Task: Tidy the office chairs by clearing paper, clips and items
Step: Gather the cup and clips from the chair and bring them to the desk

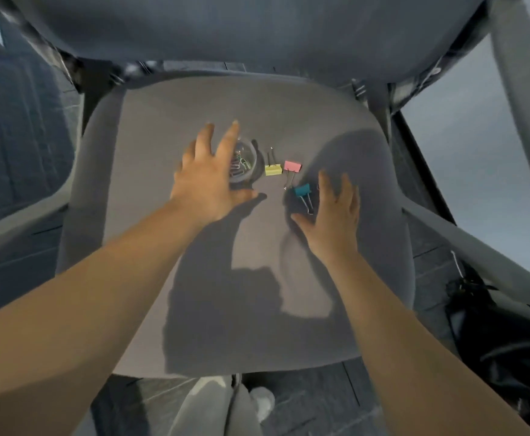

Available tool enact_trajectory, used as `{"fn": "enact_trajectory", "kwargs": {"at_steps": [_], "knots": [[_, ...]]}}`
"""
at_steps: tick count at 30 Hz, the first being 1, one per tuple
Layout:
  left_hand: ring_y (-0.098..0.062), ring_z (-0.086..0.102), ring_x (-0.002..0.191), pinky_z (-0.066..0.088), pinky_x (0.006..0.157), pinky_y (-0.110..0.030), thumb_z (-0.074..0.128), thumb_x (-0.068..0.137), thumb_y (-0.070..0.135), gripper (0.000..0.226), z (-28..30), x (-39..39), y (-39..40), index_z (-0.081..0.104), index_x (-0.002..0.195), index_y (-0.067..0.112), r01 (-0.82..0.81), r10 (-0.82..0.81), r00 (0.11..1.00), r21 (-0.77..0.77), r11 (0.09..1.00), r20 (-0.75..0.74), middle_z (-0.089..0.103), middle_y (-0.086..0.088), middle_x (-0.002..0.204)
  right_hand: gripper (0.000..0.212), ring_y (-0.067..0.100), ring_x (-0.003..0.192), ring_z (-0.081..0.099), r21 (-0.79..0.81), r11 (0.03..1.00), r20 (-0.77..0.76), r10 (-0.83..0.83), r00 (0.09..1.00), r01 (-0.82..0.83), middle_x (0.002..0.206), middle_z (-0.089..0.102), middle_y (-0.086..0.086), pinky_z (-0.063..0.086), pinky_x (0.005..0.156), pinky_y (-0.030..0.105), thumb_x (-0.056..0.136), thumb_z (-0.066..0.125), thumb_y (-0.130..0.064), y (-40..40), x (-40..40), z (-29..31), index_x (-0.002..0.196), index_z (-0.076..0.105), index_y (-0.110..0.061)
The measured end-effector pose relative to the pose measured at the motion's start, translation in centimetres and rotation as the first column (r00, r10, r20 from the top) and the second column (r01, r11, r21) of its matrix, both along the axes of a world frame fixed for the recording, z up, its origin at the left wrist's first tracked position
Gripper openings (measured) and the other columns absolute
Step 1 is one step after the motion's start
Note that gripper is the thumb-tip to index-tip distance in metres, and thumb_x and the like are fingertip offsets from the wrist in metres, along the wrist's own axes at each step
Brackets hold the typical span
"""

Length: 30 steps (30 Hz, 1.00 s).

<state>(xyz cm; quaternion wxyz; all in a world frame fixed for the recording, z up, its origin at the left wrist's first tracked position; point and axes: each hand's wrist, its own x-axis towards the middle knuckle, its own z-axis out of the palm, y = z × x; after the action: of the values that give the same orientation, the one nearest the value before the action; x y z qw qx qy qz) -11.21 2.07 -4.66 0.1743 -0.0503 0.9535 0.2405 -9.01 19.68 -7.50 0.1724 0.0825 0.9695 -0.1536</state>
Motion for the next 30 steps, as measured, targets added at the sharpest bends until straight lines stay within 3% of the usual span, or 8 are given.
{"fn": "enact_trajectory", "kwargs": {"at_steps": [6, 10, 14, 17, 21, 25, 28, 30], "knots": [[-0.039, 0.026, 0.134, 0.030, 0.110, -0.051, 0.074, 0.072, 0.036, 0.087, -2.9, -1.3, -0.1, 0.025, 0.143, 0.027, -0.019, 0.019, 0.998, -0.002, 1.000, -0.056, 0.020, -0.018, 0.147, 0.080, 0.037, 0.146, 0.001, -0.009, 0.997, -0.087, 0.075, 0.993, -0.076, 0.159, 0.005, 0.011, -0.002, 0.115, 0.060, 0.082, 0.060, -0.049, -2.2, -2.3, -4.1, 0.147, 0.016, -0.034], [-0.037, 0.034, 0.129, 0.035, 0.110, -0.041, 0.076, 0.069, 0.021, 0.079, -3.5, -1.7, -1.0, 0.036, 0.137, 0.017, -0.118, 0.127, 0.984, 0.082, 0.990, -0.124, 0.028, -0.023, 0.137, 0.072, 0.042, 0.139, 0.025, 0.028, 0.966, -0.206, 0.257, 0.944, -0.257, 0.153, 0.029, 0.017, 0.014, 0.115, 0.057, 0.078, 0.060, -0.053, -3.0, -4.2, -5.3, 0.142, 0.035, -0.028], [-0.035, 0.035, 0.129, 0.034, 0.109, -0.035, 0.077, 0.067, 0.016, 0.078, -3.4, -1.7, -2.2, 0.039, 0.136, 0.012, -0.157, 0.173, 0.974, 0.114, 0.981, -0.148, 0.029, -0.025, 0.135, 0.050, 0.036, 0.089, 0.064, 0.093, 0.930, -0.345, 0.364, 0.865, -0.355, 0.104, 0.070, 0.012, 0.053, 0.080, 0.041, 0.072, 0.046, -0.050, -3.8, -4.7, -6.2, 0.101, 0.069, -0.017], [-0.033, 0.036, 0.128, 0.035, 0.108, -0.032, 0.079, 0.066, 0.017, 0.080, -3.3, -1.4, -2.4, 0.039, 0.136, 0.012, -0.157, 0.174, 0.974, 0.121, 0.980, -0.145, 0.030, -0.024, 0.135, 0.031, 0.029, 0.058, 0.063, 0.146, 0.918, -0.314, 0.397, 0.862, -0.369, 0.074, 0.069, 0.007, 0.051, 0.056, 0.027, 0.068, 0.055, -0.043, -4.3, -4.3, -5.8, 0.071, 0.068, -0.015], [-0.030, 0.038, 0.128, 0.036, 0.106, -0.030, 0.079, 0.067, 0.022, 0.082, -3.0, -0.8, -2.3, 0.038, 0.137, 0.016, -0.174, 0.186, 0.977, 0.111, 0.978, -0.103, 0.031, -0.019, 0.136, 0.030, 0.027, 0.044, 0.058, 0.146, 0.892, -0.239, 0.451, 0.860, -0.427, 0.063, 0.064, 0.010, 0.046, 0.044, 0.023, 0.053, 0.086, -0.025, -5.1, -3.9, -5.3, 0.061, 0.062, -0.010], [-0.030, 0.040, 0.127, 0.036, 0.106, -0.030, 0.079, 0.067, 0.024, 0.081, -2.3, -0.3, -2.5, 0.038, 0.137, 0.019, -0.194, 0.201, 0.978, 0.107, 0.975, -0.062, 0.031, -0.017, 0.137, 0.029, 0.030, 0.040, 0.060, 0.133, 0.907, -0.195, 0.420, 0.886, -0.400, 0.070, 0.065, 0.015, 0.039, 0.031, 0.021, 0.053, 0.086, -0.008, -6.1, -3.8, -3.4, 0.071, 0.063, -0.008], [-0.029, 0.041, 0.127, 0.037, 0.105, -0.030, 0.079, 0.067, 0.024, 0.082, -1.6, -0.3, -2.7, 0.038, 0.137, 0.019, -0.206, 0.212, 0.976, 0.107, 0.973, -0.048, 0.032, -0.017, 0.137, 0.020, 0.040, 0.081, 0.067, 0.082, 0.923, -0.118, 0.383, 0.916, -0.375, 0.114, 0.055, 0.019, 0.035, 0.053, 0.035, 0.089, 0.051, -0.002, -5.9, -4.1, -3.0, 0.107, 0.055, -0.007], [-0.028, 0.041, 0.126, 0.037, 0.104, -0.031, 0.079, 0.067, 0.024, 0.082, -1.1, -0.3, -2.9, 0.038, 0.137, 0.020, -0.214, 0.219, 0.975, 0.105, 0.971, -0.044, 0.032, -0.016, 0.138, 0.021, 0.042, 0.094, 0.063, 0.029, 0.926, -0.082, 0.377, 0.922, -0.376, 0.123, 0.050, 0.016, 0.039, 0.061, 0.038, 0.094, 0.043, -0.005, -5.5, -4.1, -2.9, 0.113, 0.051, -0.008]]}}
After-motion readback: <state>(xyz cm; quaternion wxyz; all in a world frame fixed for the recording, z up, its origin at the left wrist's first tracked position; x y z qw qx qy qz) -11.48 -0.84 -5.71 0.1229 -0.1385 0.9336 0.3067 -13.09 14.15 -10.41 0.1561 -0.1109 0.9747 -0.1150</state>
